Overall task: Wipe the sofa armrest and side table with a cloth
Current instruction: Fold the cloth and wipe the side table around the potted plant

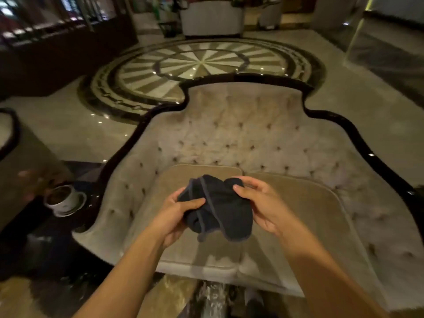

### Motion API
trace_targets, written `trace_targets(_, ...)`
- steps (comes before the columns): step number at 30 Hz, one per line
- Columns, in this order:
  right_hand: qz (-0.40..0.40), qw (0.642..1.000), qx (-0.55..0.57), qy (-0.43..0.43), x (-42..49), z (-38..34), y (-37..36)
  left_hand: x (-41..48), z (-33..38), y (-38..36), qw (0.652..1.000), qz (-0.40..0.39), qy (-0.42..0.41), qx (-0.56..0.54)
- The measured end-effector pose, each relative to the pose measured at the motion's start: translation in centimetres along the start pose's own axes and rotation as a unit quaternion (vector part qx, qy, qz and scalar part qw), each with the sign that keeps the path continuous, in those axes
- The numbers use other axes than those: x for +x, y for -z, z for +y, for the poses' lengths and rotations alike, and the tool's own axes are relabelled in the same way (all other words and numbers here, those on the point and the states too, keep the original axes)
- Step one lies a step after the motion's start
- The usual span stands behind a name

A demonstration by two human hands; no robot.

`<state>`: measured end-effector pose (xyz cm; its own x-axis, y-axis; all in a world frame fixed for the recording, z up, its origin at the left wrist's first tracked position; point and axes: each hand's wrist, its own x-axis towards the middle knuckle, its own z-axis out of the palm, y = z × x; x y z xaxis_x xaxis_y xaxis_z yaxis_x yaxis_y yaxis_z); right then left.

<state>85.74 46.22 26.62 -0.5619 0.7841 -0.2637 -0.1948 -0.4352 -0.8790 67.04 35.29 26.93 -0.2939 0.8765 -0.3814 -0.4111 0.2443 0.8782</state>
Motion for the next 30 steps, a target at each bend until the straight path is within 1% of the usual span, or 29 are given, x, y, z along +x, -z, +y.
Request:
trace_targets(2, -0.051, 0.999, -0.015, -0.002, 0.2, 0.8, -4.7, -3.8, 1.6, 4.6, 0.995, 0.092, -0.048, -0.003)
trace_targets(3, -0.073, 0.997, -0.022, 0.003, 0.1, 1.1, -6.5, -5.1, 2.1, 6.2, 0.989, 0.129, -0.069, 0.001)
trace_targets(4, -0.111, 0.993, -0.042, -0.003, 0.4, 1.7, -10.0, -7.2, 3.0, 8.8, 0.979, 0.177, -0.097, -0.004)
trace_targets(6, -0.142, 0.987, -0.070, 0.018, 0.8, 2.2, -13.1, -8.9, 3.8, 10.8, 0.967, 0.218, -0.130, 0.030)
trace_targets(8, -0.164, 0.979, -0.111, 0.039, 1.6, 3.4, -17.3, -10.7, 4.6, 13.9, 0.953, 0.250, -0.154, 0.073)
trace_targets(10, -0.183, 0.966, -0.172, 0.066, 2.9, 4.7, -21.0, -11.7, 5.1, 16.9, 0.947, 0.263, -0.153, 0.100)
trace_targets(14, -0.241, 0.910, -0.312, 0.128, 5.9, 7.7, -28.2, -12.7, 5.7, 23.1, 0.935, 0.272, -0.162, 0.161)
trace_targets(17, -0.283, 0.888, -0.341, 0.121, 7.5, 9.7, -33.4, -13.6, 6.4, 27.5, 0.918, 0.327, -0.158, 0.158)
trace_targets(19, -0.324, 0.871, -0.358, 0.087, 8.7, 10.9, -36.4, -14.3, 6.8, 30.6, 0.901, 0.372, -0.166, 0.148)
trace_targets(21, -0.378, 0.849, -0.367, 0.029, 10.1, 12.0, -39.1, -15.1, 7.2, 33.6, 0.888, 0.408, -0.172, 0.122)
trace_targets(23, -0.428, 0.825, -0.368, -0.042, 11.0, 13.0, -41.6, -15.8, 7.3, 36.4, 0.887, 0.422, -0.166, 0.086)
trace_targets(25, -0.462, 0.814, -0.335, -0.110, 11.7, 14.2, -43.2, -16.0, 7.1, 38.4, 0.897, 0.412, -0.156, 0.025)
trace_targets(26, -0.469, 0.818, -0.301, -0.142, 12.0, 15.1, -44.3, -16.0, 7.0, 39.5, 0.904, 0.402, -0.143, -0.017)
trace_targets(28, -0.452, 0.841, -0.224, -0.196, 12.3, 17.8, -46.7, -15.9, 6.6, 41.9, 0.911, 0.380, -0.104, -0.120)
trace_targets(30, -0.415, 0.865, -0.158, -0.233, 12.3, 21.0, -49.1, -15.6, 6.1, 45.0, 0.903, 0.351, -0.051, -0.243)
